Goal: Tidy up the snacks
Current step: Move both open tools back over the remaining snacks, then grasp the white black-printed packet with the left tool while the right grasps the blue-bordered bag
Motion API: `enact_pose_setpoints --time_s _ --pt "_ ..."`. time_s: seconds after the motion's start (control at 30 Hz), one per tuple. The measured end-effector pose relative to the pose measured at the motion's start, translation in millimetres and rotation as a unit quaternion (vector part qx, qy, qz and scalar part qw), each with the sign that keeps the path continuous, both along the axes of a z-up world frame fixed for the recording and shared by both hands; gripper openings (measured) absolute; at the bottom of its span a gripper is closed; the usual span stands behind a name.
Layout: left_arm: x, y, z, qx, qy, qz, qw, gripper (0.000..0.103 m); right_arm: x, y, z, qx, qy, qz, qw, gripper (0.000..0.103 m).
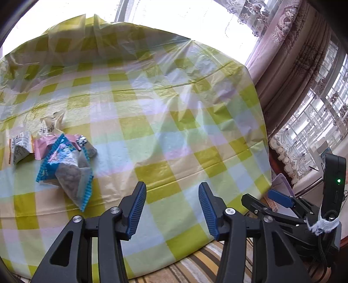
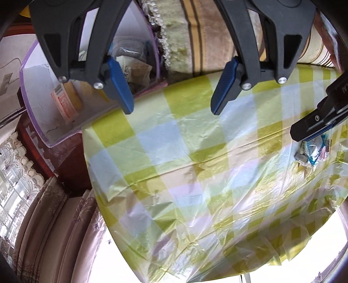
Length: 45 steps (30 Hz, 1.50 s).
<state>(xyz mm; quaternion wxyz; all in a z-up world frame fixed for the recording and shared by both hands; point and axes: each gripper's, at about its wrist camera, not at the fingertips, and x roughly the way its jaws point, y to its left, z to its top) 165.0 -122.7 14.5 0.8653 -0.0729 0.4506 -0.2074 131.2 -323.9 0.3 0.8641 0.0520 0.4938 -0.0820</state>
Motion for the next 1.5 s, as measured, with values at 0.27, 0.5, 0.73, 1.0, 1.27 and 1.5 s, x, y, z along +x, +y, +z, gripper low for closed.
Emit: enact_pose_setpoints --time_s 0.27,0.5,0.73,1.0,1.27,1.5 --pt "16 102 -2 -0.029 -0.010 0.147 0.9887 0.057 26 72 7 0.006 -0.026 0.093 0.995 0.078" --pt "29 174 -14 -0.037 0.002 0.232 0.9721 0.060 38 135 14 0.012 -0.058 0.180 0.982 0.078" --pt "47 207 -32 -0.063 0.032 0.265 0.9617 0.060 53 184 17 0.013 -0.078 0.243 0.967 0.078" --pt "78 216 -39 -0.050 0.039 0.275 0.9592 0.062 76 216 1 0.021 -0.063 0.271 0.960 0.078" --pt "105 213 -55 -0.007 0.045 0.266 0.9628 0.061 92 226 -21 0.031 -0.032 0.275 0.960 0.077" --pt "104 208 -56 0.031 0.027 0.247 0.9681 0.042 104 226 -37 0.050 -0.008 0.267 0.962 0.066"
